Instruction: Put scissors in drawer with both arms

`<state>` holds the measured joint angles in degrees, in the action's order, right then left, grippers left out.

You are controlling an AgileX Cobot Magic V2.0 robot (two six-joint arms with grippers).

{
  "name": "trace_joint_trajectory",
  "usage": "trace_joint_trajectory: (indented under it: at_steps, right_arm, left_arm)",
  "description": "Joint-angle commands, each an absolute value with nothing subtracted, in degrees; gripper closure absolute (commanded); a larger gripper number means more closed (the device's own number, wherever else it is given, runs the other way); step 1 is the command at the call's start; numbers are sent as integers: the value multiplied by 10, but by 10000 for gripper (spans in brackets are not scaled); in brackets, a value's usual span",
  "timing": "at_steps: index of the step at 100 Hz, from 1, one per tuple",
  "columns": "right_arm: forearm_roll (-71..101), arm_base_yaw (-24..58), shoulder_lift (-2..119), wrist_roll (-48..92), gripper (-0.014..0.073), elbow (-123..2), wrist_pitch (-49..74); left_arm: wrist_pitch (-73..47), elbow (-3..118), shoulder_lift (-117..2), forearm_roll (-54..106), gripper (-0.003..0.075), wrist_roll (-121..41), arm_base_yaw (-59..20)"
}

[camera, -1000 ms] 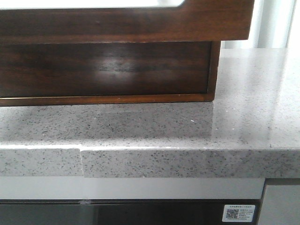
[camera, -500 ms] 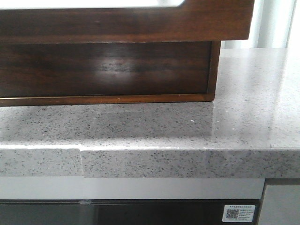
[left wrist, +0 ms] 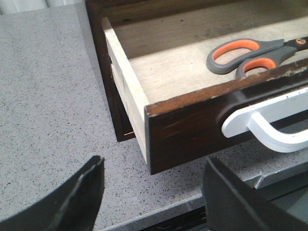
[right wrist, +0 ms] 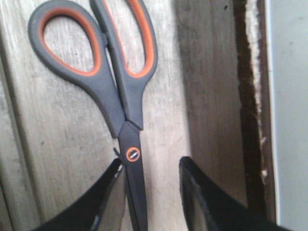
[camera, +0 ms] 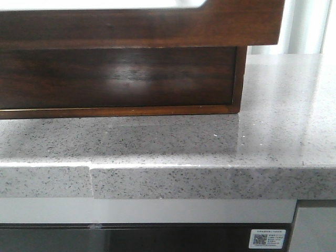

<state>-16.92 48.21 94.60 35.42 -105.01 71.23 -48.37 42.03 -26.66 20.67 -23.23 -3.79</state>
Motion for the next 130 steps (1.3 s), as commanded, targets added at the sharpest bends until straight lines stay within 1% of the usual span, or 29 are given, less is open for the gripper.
trace_joint_trajectory:
  at_steps: [1, 21, 33, 45, 54, 72, 85, 96, 108, 118, 130]
  right_arm:
    - [-186, 481, 912, 334, 331, -1079, 701]
    - [-175, 477, 855, 247, 331, -1088, 728]
    - [-130, 445, 809, 217, 331, -1072, 724]
    - [-52, 375, 758, 204, 331, -1021, 690]
    - [23, 300, 715, 203, 331, -962, 652]
    - [129, 155, 621, 203, 331, -783, 548]
    - [167, 93, 554, 203, 331, -661, 464]
    - [198, 67, 500, 203, 331, -567, 397]
    - [212, 65, 447, 203, 331, -475, 345]
    - [213, 65, 412, 203, 331, -426, 315]
    - [213, 65, 394, 203, 331, -404, 308]
  left_arm:
    - [-447, 440, -273, 219, 300, -226, -42]
    - [-447, 440, -273, 221, 300, -226, -42]
    - [-446, 440, -273, 221, 300, -226, -42]
    - [-446, 440, -273, 221, 300, -226, -42]
    - [-446, 440, -273, 221, 300, -226, -42]
    - [-445, 440, -273, 221, 300, -226, -42]
    - [-445, 440, -273, 221, 300, -226, -42]
    - [-445, 440, -273, 221, 300, -226, -42]
    - [-445, 440, -273, 221, 300, -226, -42]
    - [-445, 440, -273, 221, 300, -226, -42]
    - [-445, 440, -273, 221, 300, -226, -42]
